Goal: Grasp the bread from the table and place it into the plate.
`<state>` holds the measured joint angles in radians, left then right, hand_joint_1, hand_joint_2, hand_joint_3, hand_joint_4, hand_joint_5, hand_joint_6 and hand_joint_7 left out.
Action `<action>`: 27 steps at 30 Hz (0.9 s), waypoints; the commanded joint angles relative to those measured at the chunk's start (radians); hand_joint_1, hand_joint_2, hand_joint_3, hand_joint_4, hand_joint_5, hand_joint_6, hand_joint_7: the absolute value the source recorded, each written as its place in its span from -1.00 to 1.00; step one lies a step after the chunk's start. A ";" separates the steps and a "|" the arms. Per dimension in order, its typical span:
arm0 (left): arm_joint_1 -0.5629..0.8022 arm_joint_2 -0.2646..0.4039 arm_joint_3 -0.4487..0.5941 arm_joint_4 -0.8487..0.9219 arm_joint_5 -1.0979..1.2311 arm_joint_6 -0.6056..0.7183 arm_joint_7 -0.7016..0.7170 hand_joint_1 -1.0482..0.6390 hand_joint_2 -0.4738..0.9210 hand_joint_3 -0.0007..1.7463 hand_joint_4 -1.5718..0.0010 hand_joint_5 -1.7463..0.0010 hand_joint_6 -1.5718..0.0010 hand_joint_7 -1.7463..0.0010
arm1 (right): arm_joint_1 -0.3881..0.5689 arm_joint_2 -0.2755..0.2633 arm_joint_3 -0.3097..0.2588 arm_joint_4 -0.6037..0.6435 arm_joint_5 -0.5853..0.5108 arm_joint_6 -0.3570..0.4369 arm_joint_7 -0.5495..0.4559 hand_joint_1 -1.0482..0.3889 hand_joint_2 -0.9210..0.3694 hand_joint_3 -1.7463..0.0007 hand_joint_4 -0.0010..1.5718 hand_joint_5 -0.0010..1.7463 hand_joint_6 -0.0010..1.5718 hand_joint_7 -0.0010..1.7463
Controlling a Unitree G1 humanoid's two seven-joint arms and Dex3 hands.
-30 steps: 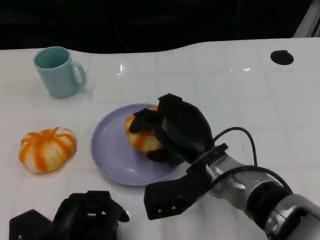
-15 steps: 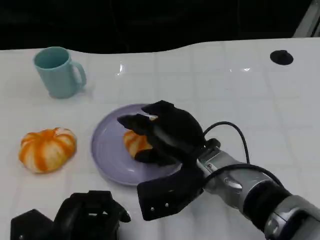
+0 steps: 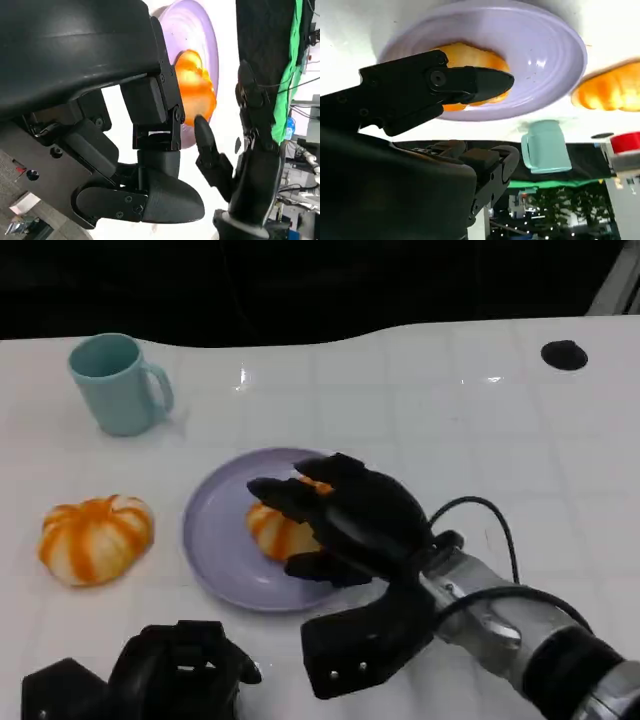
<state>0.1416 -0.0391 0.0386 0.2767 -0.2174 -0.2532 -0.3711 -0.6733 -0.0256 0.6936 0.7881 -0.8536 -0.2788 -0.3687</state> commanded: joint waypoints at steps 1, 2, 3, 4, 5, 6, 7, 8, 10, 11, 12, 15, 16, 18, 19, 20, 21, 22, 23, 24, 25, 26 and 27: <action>-0.006 0.009 0.004 0.004 0.001 0.002 0.011 -1.00 0.46 -0.24 -1.00 -0.40 -0.86 0.23 | 0.068 -0.077 -0.026 -0.099 0.019 -0.053 -0.012 -0.55 -1.00 0.55 -0.73 -0.68 -0.58 -0.97; -0.007 0.009 0.003 0.002 0.001 0.006 0.012 -1.00 0.46 -0.25 -1.00 -0.40 -0.86 0.23 | 0.083 -0.091 -0.032 -0.119 0.025 -0.063 -0.006 -0.53 -1.00 0.55 -0.72 -0.67 -0.57 -0.96; -0.010 0.008 0.004 0.006 0.000 0.003 0.011 -1.00 0.45 -0.25 -1.00 -0.40 -0.86 0.23 | 0.100 -0.107 -0.041 -0.140 0.032 -0.075 -0.006 -0.52 -1.00 0.56 -0.70 -0.65 -0.55 -0.95; -0.012 0.008 0.005 0.012 -0.001 -0.003 0.008 -1.00 0.45 -0.25 -1.00 -0.40 -0.86 0.24 | 0.118 -0.124 -0.050 -0.161 0.036 -0.087 -0.011 -0.50 -1.00 0.57 -0.67 -0.63 -0.51 -0.94; -0.015 0.009 0.005 0.017 -0.002 -0.006 0.006 -1.00 0.45 -0.25 -1.00 -0.40 -0.85 0.24 | 0.132 -0.138 -0.056 -0.179 0.038 -0.096 -0.015 -0.49 -1.00 0.57 -0.63 -0.62 -0.49 -0.93; -0.017 0.009 0.006 0.020 -0.002 -0.009 0.005 -1.00 0.45 -0.25 -1.00 -0.40 -0.85 0.24 | 0.141 -0.146 -0.061 -0.191 0.038 -0.101 -0.016 -0.47 -1.00 0.58 -0.61 -0.60 -0.46 -0.92; -0.018 0.010 0.006 0.025 -0.002 -0.013 0.003 -1.00 0.46 -0.25 -1.00 -0.40 -0.85 0.24 | 0.158 -0.160 -0.071 -0.210 0.042 -0.111 -0.017 -0.45 -1.00 0.58 -0.59 -0.59 -0.44 -0.91; -0.020 0.010 0.007 0.028 -0.002 -0.015 0.001 -1.00 0.46 -0.25 -1.00 -0.40 -0.85 0.24 | 0.170 -0.169 -0.079 -0.223 0.045 -0.117 -0.016 -0.43 -1.00 0.57 -0.57 -0.58 -0.41 -0.90; -0.023 0.013 0.006 0.034 0.000 -0.019 0.001 -1.00 0.48 -0.27 -1.00 -0.38 -0.85 0.24 | 0.215 -0.200 -0.106 -0.263 0.063 -0.149 -0.031 -0.38 -1.00 0.58 -0.50 -0.54 -0.34 -0.88; -0.024 0.013 0.006 0.038 0.000 -0.022 0.001 -1.00 0.49 -0.28 -1.00 -0.38 -0.86 0.24 | 0.236 -0.212 -0.120 -0.277 0.073 -0.171 -0.044 -0.35 -1.00 0.58 -0.45 -0.52 -0.31 -0.86; -0.025 0.013 0.007 0.040 0.000 -0.025 0.000 -1.00 0.49 -0.29 -1.00 -0.38 -0.86 0.24 | 0.254 -0.219 -0.134 -0.286 0.085 -0.193 -0.057 -0.32 -1.00 0.61 -0.39 -0.50 -0.25 -0.85; -0.024 0.011 0.008 0.038 -0.006 -0.024 -0.002 -1.00 0.50 -0.30 -1.00 -0.38 -0.86 0.24 | 0.300 -0.227 -0.172 -0.299 0.116 -0.265 -0.105 -0.22 -1.00 0.70 -0.22 -0.42 -0.09 -0.80; -0.022 0.011 0.008 0.036 -0.007 -0.022 0.000 -1.00 0.50 -0.31 -1.00 -0.38 -0.86 0.24 | 0.314 -0.229 -0.185 -0.300 0.128 -0.294 -0.120 -0.19 -1.00 0.72 -0.17 -0.40 -0.05 -0.78; -0.019 0.011 0.007 0.031 -0.005 -0.021 0.002 -1.00 0.51 -0.32 -1.00 -0.39 -0.87 0.24 | 0.344 -0.230 -0.212 -0.308 0.158 -0.343 -0.132 -0.13 -1.00 0.77 -0.08 -0.30 0.05 -0.75; -0.017 0.012 0.007 0.028 -0.005 -0.019 0.003 -1.00 0.51 -0.32 -1.00 -0.39 -0.87 0.24 | 0.359 -0.231 -0.225 -0.315 0.174 -0.364 -0.130 -0.09 -1.00 0.79 -0.06 -0.11 0.11 -0.72; -0.015 0.013 0.007 0.024 -0.005 -0.016 0.003 -1.00 0.52 -0.32 -1.00 -0.39 -0.87 0.24 | 0.373 -0.232 -0.236 -0.322 0.185 -0.379 -0.126 -0.06 -1.00 0.79 -0.08 0.05 0.13 -0.70; -0.014 0.014 0.006 0.021 -0.005 -0.015 0.003 -1.00 0.52 -0.33 -1.00 -0.39 -0.88 0.24 | 0.383 -0.233 -0.245 -0.328 0.191 -0.390 -0.122 -0.05 -1.00 0.79 -0.09 0.19 0.14 -0.68; -0.012 0.014 0.006 0.019 -0.006 -0.013 0.003 -1.00 0.52 -0.33 -1.00 -0.39 -0.88 0.24 | 0.402 -0.235 -0.256 -0.343 0.204 -0.395 -0.112 -0.04 -1.00 0.79 -0.09 0.29 0.15 -0.66; -0.012 0.014 0.007 0.018 -0.007 -0.011 0.003 -1.00 0.52 -0.33 -1.00 -0.40 -0.88 0.25 | 0.419 -0.235 -0.266 -0.357 0.216 -0.396 -0.099 -0.01 -0.98 0.74 -0.08 0.46 0.17 -0.60; -0.012 0.014 0.007 0.017 -0.007 -0.010 0.004 -1.00 0.52 -0.34 -1.00 -0.40 -0.88 0.25 | 0.432 -0.234 -0.274 -0.367 0.223 -0.396 -0.088 -0.01 -0.97 0.69 -0.08 0.54 0.17 -0.55; -0.012 0.014 0.007 0.016 -0.007 -0.008 0.005 -1.00 0.52 -0.34 -1.00 -0.40 -0.88 0.25 | 0.456 -0.235 -0.284 -0.387 0.244 -0.396 -0.071 -0.01 -0.94 0.64 -0.08 0.58 0.15 -0.51; -0.012 0.015 0.007 0.015 -0.007 -0.006 0.006 -1.00 0.52 -0.34 -1.00 -0.40 -0.88 0.25 | 0.477 -0.235 -0.293 -0.402 0.259 -0.399 -0.060 0.02 -0.86 0.48 -0.08 0.69 0.13 -0.38; -0.012 0.015 0.007 0.014 -0.007 -0.005 0.005 -1.00 0.52 -0.34 -1.00 -0.40 -0.88 0.25 | 0.495 -0.235 -0.303 -0.411 0.276 -0.406 -0.048 0.03 -0.77 0.32 -0.06 0.74 0.10 -0.27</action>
<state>0.1236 -0.0376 0.0394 0.3022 -0.2197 -0.2643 -0.3687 -0.2231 -0.2428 0.4221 0.4073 -0.6217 -0.6669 -0.4412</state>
